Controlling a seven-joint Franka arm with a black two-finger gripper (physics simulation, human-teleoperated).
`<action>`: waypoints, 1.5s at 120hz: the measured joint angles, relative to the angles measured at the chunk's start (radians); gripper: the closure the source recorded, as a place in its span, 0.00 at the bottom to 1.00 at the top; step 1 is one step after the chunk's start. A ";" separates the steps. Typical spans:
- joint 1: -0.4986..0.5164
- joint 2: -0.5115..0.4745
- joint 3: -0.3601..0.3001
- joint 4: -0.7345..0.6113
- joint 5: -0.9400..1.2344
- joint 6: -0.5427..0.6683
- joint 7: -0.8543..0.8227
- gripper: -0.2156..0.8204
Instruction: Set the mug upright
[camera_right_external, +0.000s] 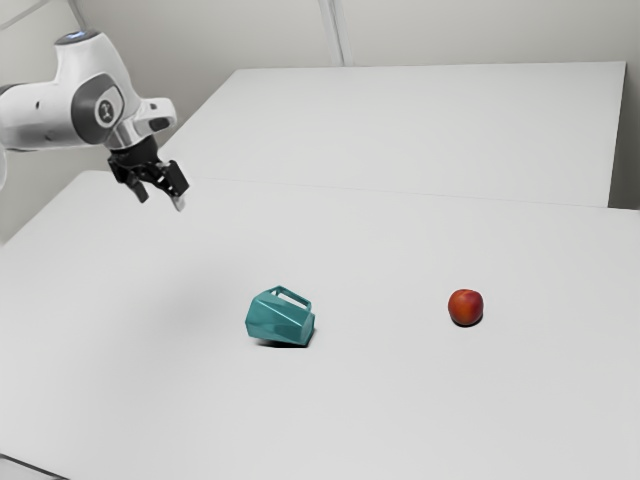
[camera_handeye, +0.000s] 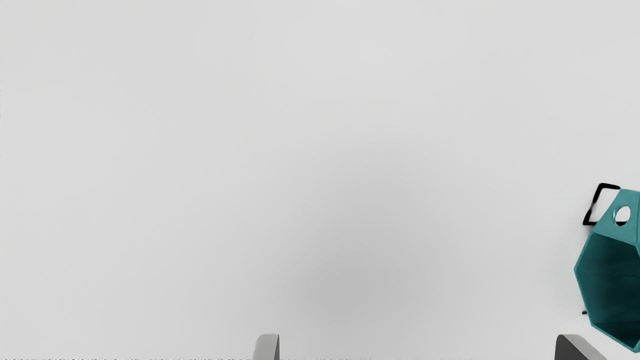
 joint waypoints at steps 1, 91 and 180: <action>0.001 -0.001 0.000 -0.002 -0.002 0.000 0.000 0.21; -0.186 -0.134 0.145 -0.394 -0.426 0.070 -0.013 0.21; -0.207 0.072 0.173 -0.395 -0.810 0.066 0.254 0.21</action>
